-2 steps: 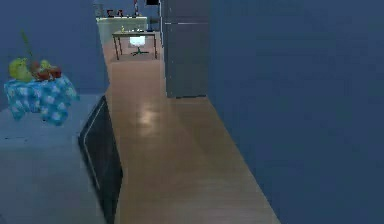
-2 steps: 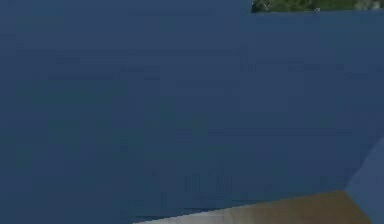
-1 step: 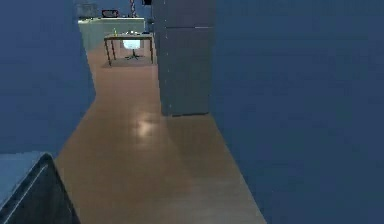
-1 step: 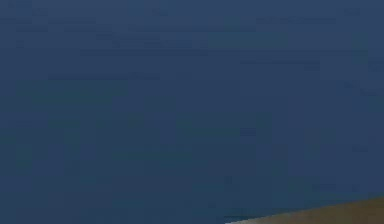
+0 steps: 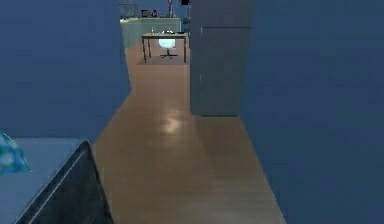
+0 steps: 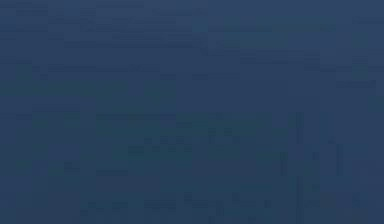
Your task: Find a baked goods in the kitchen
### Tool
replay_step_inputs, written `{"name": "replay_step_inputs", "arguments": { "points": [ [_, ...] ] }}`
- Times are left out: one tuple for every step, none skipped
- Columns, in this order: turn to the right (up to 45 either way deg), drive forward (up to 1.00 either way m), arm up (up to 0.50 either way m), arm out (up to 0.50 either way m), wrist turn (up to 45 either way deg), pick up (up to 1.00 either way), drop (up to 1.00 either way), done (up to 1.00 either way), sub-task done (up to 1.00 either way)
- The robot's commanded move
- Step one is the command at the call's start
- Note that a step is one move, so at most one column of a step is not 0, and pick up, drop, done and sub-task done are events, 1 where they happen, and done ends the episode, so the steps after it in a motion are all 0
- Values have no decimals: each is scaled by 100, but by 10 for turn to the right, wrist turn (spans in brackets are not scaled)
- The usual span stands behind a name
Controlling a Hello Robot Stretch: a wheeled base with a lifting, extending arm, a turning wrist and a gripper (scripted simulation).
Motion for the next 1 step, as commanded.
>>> {"name": "replay_step_inputs", "arguments": {
  "points": [
    [0, 20, 0, 0, 0, 0, 0, 0, 0]
  ]
}}
